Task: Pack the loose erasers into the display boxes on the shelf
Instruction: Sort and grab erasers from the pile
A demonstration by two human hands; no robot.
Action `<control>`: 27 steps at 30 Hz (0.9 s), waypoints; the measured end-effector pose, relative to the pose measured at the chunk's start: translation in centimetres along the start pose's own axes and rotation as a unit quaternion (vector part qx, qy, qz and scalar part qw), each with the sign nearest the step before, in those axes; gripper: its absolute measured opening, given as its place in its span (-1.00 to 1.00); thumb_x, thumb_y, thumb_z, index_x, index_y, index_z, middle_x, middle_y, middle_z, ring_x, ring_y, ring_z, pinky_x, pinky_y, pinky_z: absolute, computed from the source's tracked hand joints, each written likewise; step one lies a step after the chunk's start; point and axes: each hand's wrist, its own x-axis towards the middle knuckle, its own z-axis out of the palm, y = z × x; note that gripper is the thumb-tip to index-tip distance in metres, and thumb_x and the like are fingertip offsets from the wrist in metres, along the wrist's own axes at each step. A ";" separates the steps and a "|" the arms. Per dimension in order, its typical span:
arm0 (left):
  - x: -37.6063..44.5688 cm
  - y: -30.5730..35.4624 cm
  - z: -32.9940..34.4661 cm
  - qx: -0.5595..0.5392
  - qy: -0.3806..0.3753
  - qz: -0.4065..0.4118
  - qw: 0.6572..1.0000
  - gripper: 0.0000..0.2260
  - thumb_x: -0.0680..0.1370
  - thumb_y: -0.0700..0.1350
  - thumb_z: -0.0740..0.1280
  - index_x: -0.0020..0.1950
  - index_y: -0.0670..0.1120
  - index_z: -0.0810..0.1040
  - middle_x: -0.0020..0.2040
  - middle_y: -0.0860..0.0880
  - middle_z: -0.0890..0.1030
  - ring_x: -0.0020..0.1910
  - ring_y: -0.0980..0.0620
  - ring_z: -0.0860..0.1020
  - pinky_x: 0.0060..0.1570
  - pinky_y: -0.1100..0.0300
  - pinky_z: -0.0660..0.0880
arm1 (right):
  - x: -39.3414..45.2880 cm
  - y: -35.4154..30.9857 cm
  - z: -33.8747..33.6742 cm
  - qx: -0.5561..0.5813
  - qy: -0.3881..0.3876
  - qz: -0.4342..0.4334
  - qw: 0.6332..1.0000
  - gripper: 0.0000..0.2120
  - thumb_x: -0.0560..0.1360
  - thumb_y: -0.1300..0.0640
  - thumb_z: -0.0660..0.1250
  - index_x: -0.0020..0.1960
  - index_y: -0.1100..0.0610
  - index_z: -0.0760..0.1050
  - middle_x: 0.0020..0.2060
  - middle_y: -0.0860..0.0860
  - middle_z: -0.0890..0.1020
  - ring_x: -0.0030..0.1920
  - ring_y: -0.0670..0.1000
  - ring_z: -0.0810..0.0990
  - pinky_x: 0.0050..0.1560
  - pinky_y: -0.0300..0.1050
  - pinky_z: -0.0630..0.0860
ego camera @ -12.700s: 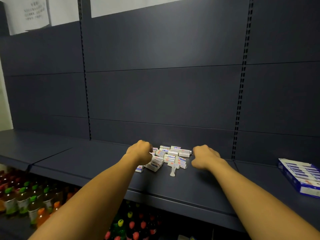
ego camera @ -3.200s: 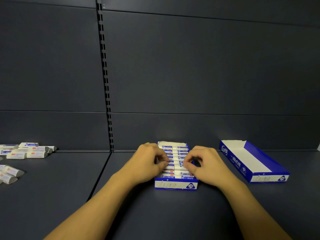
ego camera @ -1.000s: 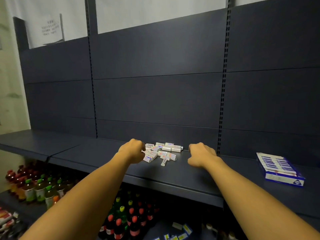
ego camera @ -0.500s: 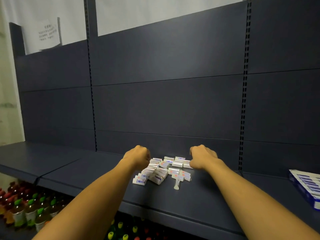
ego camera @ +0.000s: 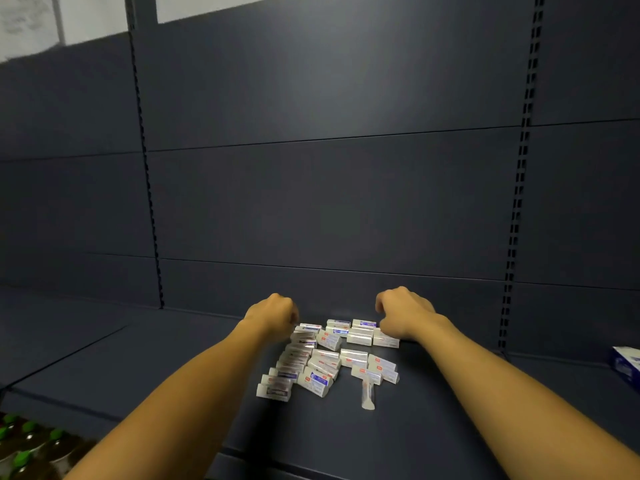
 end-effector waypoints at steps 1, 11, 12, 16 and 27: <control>0.6 -0.4 0.5 -0.004 -0.002 0.006 1.000 -0.77 0.57 -0.21 0.31 0.15 -0.04 0.67 0.09 -0.03 0.66 -0.01 -0.05 0.62 -0.08 0.11 0.57 | 0.3 -0.1 0.2 0.001 -0.002 0.005 1.000 -0.70 0.49 0.21 0.29 0.22 0.06 0.52 0.11 0.05 0.58 0.03 0.10 0.60 -0.07 -0.05 0.55; 6.3 -3.1 4.8 -0.048 -0.023 0.080 0.995 -0.84 0.60 -0.15 0.31 0.07 0.01 0.67 0.07 0.02 0.66 -0.01 0.00 0.60 0.04 0.02 0.62 | 3.3 -0.8 2.7 0.037 -0.011 0.060 0.997 -0.71 0.48 0.22 0.30 0.18 0.02 0.52 0.06 0.01 0.58 0.00 0.07 0.58 -0.07 -0.06 0.56; 6.6 -3.2 5.3 -0.053 -0.028 0.088 0.994 -0.85 0.60 -0.14 0.32 0.08 0.01 0.67 0.07 0.02 0.66 0.00 0.01 0.60 0.05 0.03 0.62 | 3.4 -0.8 3.0 0.036 -0.012 0.064 0.997 -0.72 0.48 0.22 0.31 0.16 0.01 0.53 0.04 0.01 0.58 0.00 0.07 0.58 -0.07 -0.06 0.56; 7.8 -3.8 6.5 -0.088 -0.044 0.118 0.988 -0.85 0.61 -0.14 0.35 0.12 -0.01 0.68 0.11 0.01 0.67 0.05 0.02 0.61 0.13 0.05 0.60 | 3.7 -0.5 4.0 0.042 -0.013 0.078 0.996 -0.78 0.48 0.18 0.34 0.09 -0.02 0.54 0.01 -0.01 0.58 -0.02 0.04 0.58 -0.05 -0.05 0.59; 8.6 -4.8 5.7 -0.070 -0.086 0.192 0.975 -0.86 0.59 -0.13 0.40 0.14 -0.02 0.67 0.15 0.00 0.64 0.09 0.03 0.58 0.18 0.08 0.57 | 4.3 0.2 4.5 0.036 -0.024 0.072 0.996 -0.79 0.47 0.21 0.34 0.07 -0.02 0.56 -0.02 -0.03 0.58 -0.04 0.02 0.58 0.02 -0.01 0.62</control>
